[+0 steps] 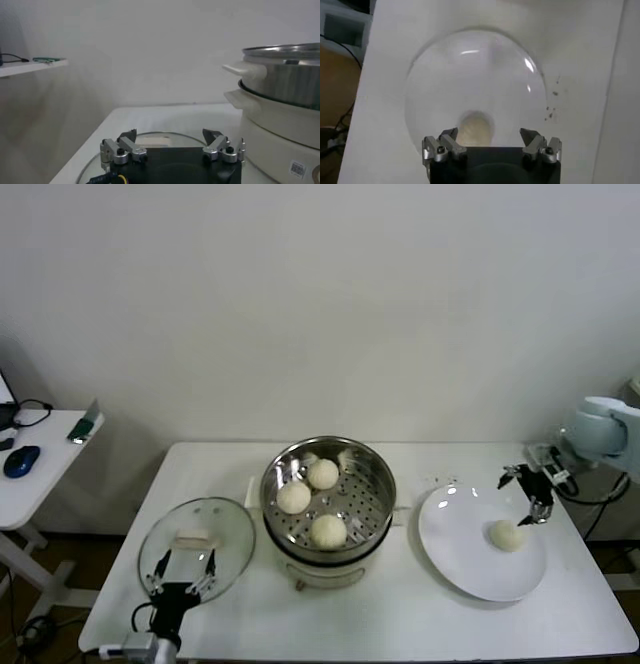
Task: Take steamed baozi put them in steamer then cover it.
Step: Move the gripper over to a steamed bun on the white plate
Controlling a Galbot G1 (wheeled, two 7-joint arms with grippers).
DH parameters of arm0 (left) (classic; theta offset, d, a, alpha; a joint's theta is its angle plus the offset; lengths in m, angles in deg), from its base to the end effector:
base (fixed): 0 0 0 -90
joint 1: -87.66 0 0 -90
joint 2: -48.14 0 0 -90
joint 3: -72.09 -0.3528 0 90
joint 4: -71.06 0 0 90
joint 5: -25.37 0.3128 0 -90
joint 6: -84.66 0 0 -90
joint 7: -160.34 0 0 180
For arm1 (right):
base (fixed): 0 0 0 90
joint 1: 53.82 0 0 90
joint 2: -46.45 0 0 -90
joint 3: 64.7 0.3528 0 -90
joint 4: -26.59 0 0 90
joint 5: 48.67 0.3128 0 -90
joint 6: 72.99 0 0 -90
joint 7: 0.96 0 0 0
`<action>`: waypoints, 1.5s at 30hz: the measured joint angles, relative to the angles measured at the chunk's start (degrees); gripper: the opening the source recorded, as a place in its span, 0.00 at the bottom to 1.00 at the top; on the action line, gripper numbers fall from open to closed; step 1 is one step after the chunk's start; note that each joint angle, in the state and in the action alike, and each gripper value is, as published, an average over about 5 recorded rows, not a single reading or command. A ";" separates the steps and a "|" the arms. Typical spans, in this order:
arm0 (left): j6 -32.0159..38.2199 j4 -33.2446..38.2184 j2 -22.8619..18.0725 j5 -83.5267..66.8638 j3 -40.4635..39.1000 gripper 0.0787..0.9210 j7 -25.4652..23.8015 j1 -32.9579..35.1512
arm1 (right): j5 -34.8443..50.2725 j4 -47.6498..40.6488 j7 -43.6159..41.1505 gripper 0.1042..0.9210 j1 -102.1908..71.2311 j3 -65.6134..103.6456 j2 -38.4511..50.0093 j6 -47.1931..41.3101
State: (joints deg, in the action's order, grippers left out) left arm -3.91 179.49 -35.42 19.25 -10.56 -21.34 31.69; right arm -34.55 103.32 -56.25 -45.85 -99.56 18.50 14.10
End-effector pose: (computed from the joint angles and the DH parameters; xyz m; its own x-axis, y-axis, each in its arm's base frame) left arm 0.1051 0.0662 -0.3703 -0.9711 -0.0549 0.2325 -0.0433 0.9976 0.0545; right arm 0.4398 -0.2580 -0.1141 -0.1448 -0.0456 0.9884 -0.9820 -0.1160 -0.1492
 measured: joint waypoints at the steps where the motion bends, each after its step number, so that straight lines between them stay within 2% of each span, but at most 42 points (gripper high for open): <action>1: 0.01 0.00 -0.07 0.07 0.00 0.88 0.00 0.07 | -0.63 -0.54 0.12 0.88 -1.42 1.06 0.14 -0.31; 14: 0.15 -0.04 -0.33 0.71 0.05 0.88 0.00 0.84 | -5.34 -6.97 1.85 0.88 -17.19 13.33 -0.77 -2.60; 29: 0.14 -0.08 -0.33 0.74 0.15 0.88 0.00 0.76 | -6.27 -12.77 4.10 0.87 -25.22 21.46 -4.70 -3.28; 45: 0.09 -0.30 -0.45 0.63 0.17 0.88 0.00 0.39 | -5.44 -14.14 2.59 0.72 -26.12 22.03 -5.75 -4.07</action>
State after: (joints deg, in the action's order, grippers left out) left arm -3.83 179.19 -35.86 19.88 -10.39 -21.33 32.08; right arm -39.99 89.18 -53.67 -71.97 -77.53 12.75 10.03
